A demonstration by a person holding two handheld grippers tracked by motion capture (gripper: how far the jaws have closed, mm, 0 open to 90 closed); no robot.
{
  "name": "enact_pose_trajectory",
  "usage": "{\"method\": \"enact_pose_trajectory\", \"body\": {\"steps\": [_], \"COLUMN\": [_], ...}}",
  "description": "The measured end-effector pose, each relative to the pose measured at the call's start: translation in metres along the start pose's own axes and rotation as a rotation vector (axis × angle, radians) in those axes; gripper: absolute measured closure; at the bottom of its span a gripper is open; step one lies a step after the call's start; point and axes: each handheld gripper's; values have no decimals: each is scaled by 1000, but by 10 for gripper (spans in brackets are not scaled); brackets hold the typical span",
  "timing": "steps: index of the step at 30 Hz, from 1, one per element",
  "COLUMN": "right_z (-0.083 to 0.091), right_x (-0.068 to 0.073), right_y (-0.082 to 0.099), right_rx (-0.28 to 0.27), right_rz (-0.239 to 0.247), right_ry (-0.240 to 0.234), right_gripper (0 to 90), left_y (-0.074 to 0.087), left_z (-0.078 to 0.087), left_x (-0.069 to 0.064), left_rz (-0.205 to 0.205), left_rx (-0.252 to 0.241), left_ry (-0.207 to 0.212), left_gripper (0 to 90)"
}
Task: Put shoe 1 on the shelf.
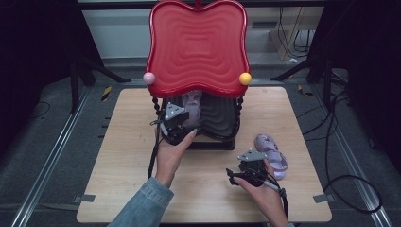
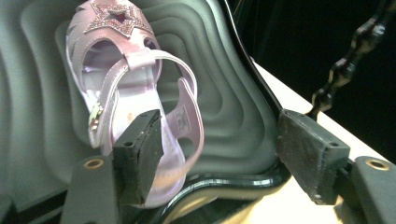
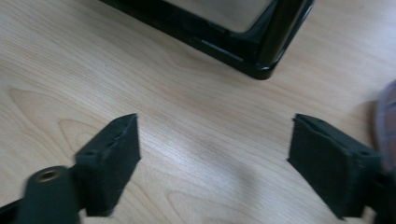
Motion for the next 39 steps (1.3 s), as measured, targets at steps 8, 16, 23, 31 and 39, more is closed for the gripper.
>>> {"method": "enact_pose_trajectory", "body": {"steps": [8, 16, 23, 31, 39], "right_z": [31, 51, 63, 71, 78], "right_x": [-18, -49, -72, -96, -112], "right_y": [-17, -27, -31, -25, -21], "right_rx": [-12, -8, 11, 51, 93], "right_rz": [3, -19, -34, -63, -97], "right_ry": [13, 33, 66, 93, 108], "right_gripper": [391, 495, 534, 598, 618], "left_y": [14, 31, 45, 68, 92], "left_z": [29, 56, 74, 87, 96], "left_x": [2, 15, 32, 68, 112], "left_rz": [-27, -27, -19, 2, 31], "left_rx": [37, 71, 82, 86, 107], "left_ry": [30, 37, 13, -81, -161], "left_gripper": [200, 148, 121, 112, 109]}}
Point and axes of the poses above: each handheld gripper's, and its own axes: z roughly backward along the jaws, y roughly out of its underside, x roughly to its left, and after that the axes turned 4 degrees about -x, right-handed
